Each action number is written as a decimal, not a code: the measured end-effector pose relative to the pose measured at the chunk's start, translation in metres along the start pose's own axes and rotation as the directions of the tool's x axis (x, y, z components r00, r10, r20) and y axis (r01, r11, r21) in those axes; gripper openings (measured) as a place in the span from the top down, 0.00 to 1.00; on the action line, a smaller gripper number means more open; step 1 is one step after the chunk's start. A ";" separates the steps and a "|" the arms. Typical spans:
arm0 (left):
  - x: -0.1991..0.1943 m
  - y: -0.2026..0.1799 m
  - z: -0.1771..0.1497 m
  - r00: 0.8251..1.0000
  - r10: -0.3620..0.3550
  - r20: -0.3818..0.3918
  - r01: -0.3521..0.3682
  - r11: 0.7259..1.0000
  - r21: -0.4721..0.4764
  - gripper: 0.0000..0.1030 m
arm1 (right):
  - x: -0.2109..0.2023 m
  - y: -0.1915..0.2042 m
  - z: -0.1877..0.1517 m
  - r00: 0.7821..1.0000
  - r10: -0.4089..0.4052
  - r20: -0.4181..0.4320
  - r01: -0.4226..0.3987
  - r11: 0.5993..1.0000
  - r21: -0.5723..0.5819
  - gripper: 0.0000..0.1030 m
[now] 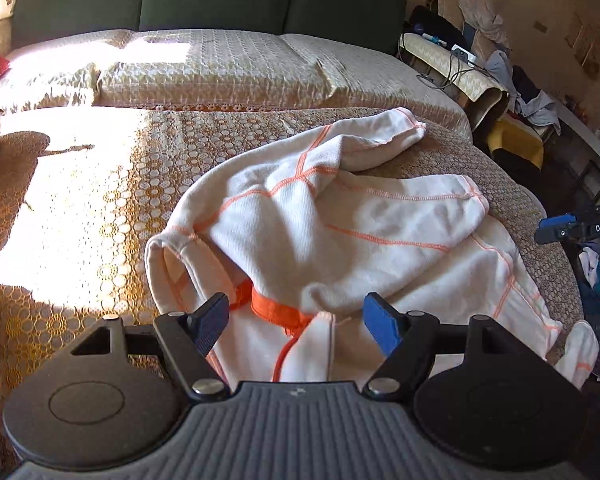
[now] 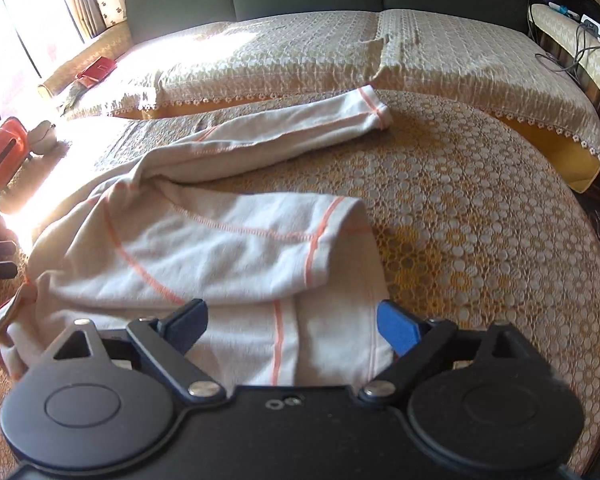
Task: Fold clothes
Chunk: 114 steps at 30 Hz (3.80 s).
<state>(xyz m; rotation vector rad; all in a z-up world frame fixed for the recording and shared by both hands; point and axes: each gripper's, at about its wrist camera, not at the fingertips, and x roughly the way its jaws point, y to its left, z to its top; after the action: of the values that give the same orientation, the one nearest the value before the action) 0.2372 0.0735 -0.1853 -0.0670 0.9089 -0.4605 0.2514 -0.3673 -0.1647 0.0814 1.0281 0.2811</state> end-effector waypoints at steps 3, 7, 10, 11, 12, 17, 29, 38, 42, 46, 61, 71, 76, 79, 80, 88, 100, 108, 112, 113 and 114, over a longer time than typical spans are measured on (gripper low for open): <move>-0.010 -0.002 -0.017 0.999 -0.040 -0.031 0.040 0.999 -0.020 0.29 | -0.017 0.000 -0.029 1.000 0.010 -0.028 -0.010 1.000 -0.001 0.00; -0.011 -0.013 -0.041 0.996 -0.048 -0.070 0.048 0.999 -0.004 0.29 | -0.037 -0.003 -0.071 0.998 0.004 -0.061 -0.003 1.000 0.013 0.00; -0.012 -0.020 -0.053 0.996 -0.033 -0.082 0.035 0.999 0.028 0.29 | -0.049 -0.005 -0.097 0.997 -0.001 -0.081 0.003 1.000 0.026 0.00; -0.015 -0.022 -0.056 0.997 -0.021 -0.079 0.024 0.999 0.037 0.29 | -0.053 -0.005 -0.105 0.996 -0.002 -0.086 0.004 1.000 0.028 0.00; -0.019 -0.023 -0.059 0.997 -0.007 -0.071 0.010 0.999 0.046 0.29 | -0.055 -0.004 -0.110 0.997 -0.002 -0.083 0.004 1.000 0.025 0.00; -0.038 -0.025 -0.077 0.994 0.107 -0.025 -0.102 0.983 0.155 0.29 | -0.057 0.005 -0.122 0.999 -0.012 -0.045 0.011 1.000 -0.018 0.00; -0.048 -0.040 -0.130 0.975 0.216 0.043 -0.217 0.908 0.359 0.29 | -0.017 0.010 -0.119 0.996 0.043 -0.084 -0.048 0.997 -0.061 0.00; -0.033 -0.036 -0.126 0.971 0.227 0.073 -0.237 0.881 0.409 0.29 | -0.011 0.018 -0.109 0.993 0.066 -0.094 -0.073 0.995 -0.075 0.00; -0.031 -0.029 -0.126 0.978 0.198 0.061 -0.207 0.907 0.366 0.57 | -0.008 0.018 -0.109 0.992 0.075 -0.100 -0.082 0.994 -0.077 0.00; -0.033 -0.021 -0.124 0.990 0.138 0.039 -0.143 0.944 0.298 0.74 | -0.005 0.015 -0.110 0.992 0.064 -0.105 -0.072 0.994 -0.082 0.00; -0.050 0.010 -0.084 0.992 -0.101 0.082 0.102 0.995 -0.009 0.74 | 0.000 -0.003 -0.106 0.988 0.078 -0.131 -0.077 0.997 0.017 0.00; -0.050 0.012 -0.083 0.992 -0.113 0.052 0.111 0.993 0.028 0.74 | -0.046 0.009 -0.117 0.988 0.124 -0.090 -0.128 0.991 -0.046 0.00; -0.051 0.020 -0.086 0.993 -0.112 0.040 0.111 0.994 0.015 0.74 | -0.040 0.015 -0.130 0.954 0.161 -0.253 -0.193 0.975 -0.106 0.00; -0.049 0.023 -0.086 0.993 -0.114 0.034 0.113 0.994 0.012 0.74 | -0.037 0.014 -0.124 0.968 0.115 -0.221 -0.145 0.982 -0.123 0.00; -0.049 0.023 -0.086 0.993 -0.113 0.032 0.112 0.994 0.014 0.74 | -0.036 0.013 -0.119 0.973 0.118 -0.197 -0.142 0.984 -0.108 0.00; -0.045 0.023 -0.086 0.994 -0.111 0.013 0.110 0.994 0.012 0.74 | 0.000 -0.011 -0.092 0.969 0.178 -0.171 -0.157 0.979 0.131 0.00; -0.044 0.023 -0.085 0.993 -0.115 0.007 0.114 0.993 0.012 0.74 | -0.005 -0.043 -0.115 0.922 0.324 -0.213 -0.235 0.903 0.360 0.00; -0.044 0.020 -0.086 0.994 -0.107 0.000 0.107 0.994 0.023 0.74 | -0.004 -0.030 -0.117 0.909 0.350 -0.226 -0.261 0.901 0.346 0.00; -0.044 0.020 -0.086 0.994 -0.107 -0.002 0.107 0.994 0.016 0.74 | -0.003 -0.027 -0.119 0.909 0.356 -0.216 -0.269 0.898 0.348 0.00; -0.044 0.020 -0.085 0.994 -0.107 -0.001 0.107 0.994 0.015 0.74 | -0.002 -0.026 -0.120 0.909 0.358 -0.213 -0.271 0.897 0.350 0.00; -0.044 0.019 -0.085 0.994 -0.108 -0.002 0.108 0.994 0.014 0.74 | -0.002 -0.025 -0.121 0.911 0.356 -0.209 -0.269 0.896 0.353 0.00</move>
<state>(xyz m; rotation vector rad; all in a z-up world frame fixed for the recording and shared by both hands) 0.1551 0.1206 -0.2096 -0.1034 0.9060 -0.5676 0.1518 -0.3995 -0.2308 0.5195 1.3272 0.4291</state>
